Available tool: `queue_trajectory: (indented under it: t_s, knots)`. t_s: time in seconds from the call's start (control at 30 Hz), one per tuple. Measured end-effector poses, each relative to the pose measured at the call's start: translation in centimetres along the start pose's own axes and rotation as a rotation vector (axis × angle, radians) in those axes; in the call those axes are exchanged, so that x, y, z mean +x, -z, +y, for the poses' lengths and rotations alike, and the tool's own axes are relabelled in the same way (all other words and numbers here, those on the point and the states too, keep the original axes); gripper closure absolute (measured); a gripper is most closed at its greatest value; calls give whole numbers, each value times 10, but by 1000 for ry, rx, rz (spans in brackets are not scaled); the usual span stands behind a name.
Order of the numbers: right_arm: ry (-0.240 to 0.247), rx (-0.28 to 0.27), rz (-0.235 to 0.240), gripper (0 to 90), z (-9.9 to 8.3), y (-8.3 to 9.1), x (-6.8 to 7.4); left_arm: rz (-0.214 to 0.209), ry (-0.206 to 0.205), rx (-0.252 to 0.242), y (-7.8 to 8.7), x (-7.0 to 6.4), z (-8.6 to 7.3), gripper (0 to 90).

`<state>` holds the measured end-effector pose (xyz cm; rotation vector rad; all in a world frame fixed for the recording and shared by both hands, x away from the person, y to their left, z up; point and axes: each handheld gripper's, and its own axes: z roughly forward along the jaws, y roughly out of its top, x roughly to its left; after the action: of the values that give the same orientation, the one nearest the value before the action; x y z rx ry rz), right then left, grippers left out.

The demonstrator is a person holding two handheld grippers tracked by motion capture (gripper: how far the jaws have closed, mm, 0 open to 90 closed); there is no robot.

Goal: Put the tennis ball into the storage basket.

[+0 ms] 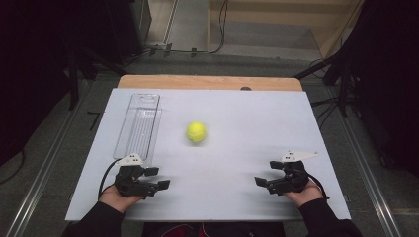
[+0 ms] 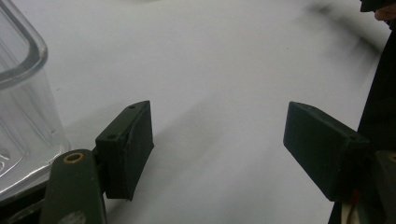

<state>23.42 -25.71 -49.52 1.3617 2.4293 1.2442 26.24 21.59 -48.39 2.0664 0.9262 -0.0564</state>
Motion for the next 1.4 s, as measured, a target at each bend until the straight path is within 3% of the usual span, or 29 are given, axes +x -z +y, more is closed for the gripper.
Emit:
queue_trajectory:
  t_s: [0.2,0.5,1.4]
  knots:
    - [6,3,7,61,1,1,2,12,-12,7,0,-1,1,240]
    - [6,8,16,61,1,1,3,12,12,3,2,-1,2,217]
    - [1,18,20,61,2,-1,3,19,14,18,1,-1,3,218]
